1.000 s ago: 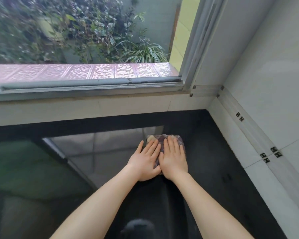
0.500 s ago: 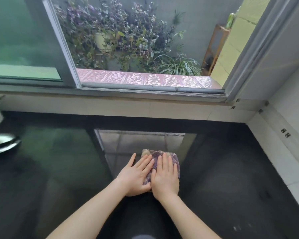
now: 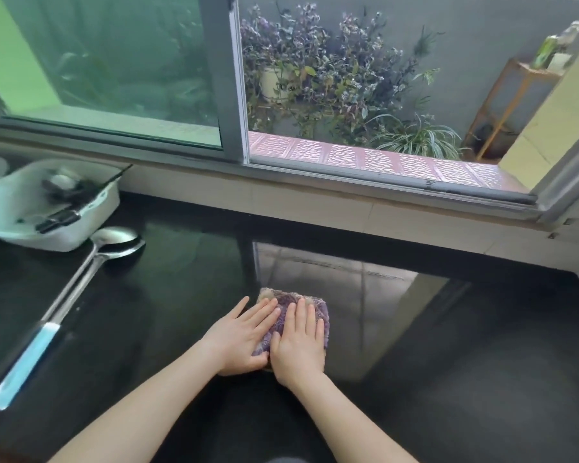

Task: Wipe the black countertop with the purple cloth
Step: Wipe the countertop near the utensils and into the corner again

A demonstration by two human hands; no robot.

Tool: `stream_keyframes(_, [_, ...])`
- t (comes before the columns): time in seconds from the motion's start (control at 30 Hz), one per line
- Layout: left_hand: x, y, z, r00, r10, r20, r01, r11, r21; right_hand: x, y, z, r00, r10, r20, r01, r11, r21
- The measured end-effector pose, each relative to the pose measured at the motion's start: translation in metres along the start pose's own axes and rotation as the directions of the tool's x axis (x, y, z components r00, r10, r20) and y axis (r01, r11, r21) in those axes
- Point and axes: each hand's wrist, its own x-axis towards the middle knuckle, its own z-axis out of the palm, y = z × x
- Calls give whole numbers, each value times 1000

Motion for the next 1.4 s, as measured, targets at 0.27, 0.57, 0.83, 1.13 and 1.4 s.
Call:
stream_keyframes(0.27, [-43, -69, 11, 996, -85, 36, 84, 996, 30, 15, -76, 15, 995, -71, 66, 69, 997, 28])
stream_keyframes(0.57, [-82, -138, 8, 983, -137, 123, 125, 987, 97, 28, -157, 32, 985, -124, 124, 125, 992, -4])
stream_keyframes(0.83, [-91, -180, 14, 980, -141, 140, 128, 987, 92, 45, -197, 48, 987, -96, 128, 95, 995, 15])
stream_keyframes(1.13, [-93, -190, 30, 994, -100, -42, 101, 995, 4, 51, -195, 40, 980, -140, 141, 112, 976, 188])
stream_keyframes(1.4, [-67, -144, 21, 888, -410, -206, 303, 861, -409, 52, -156, 0, 963, -237, 129, 112, 787, 607])
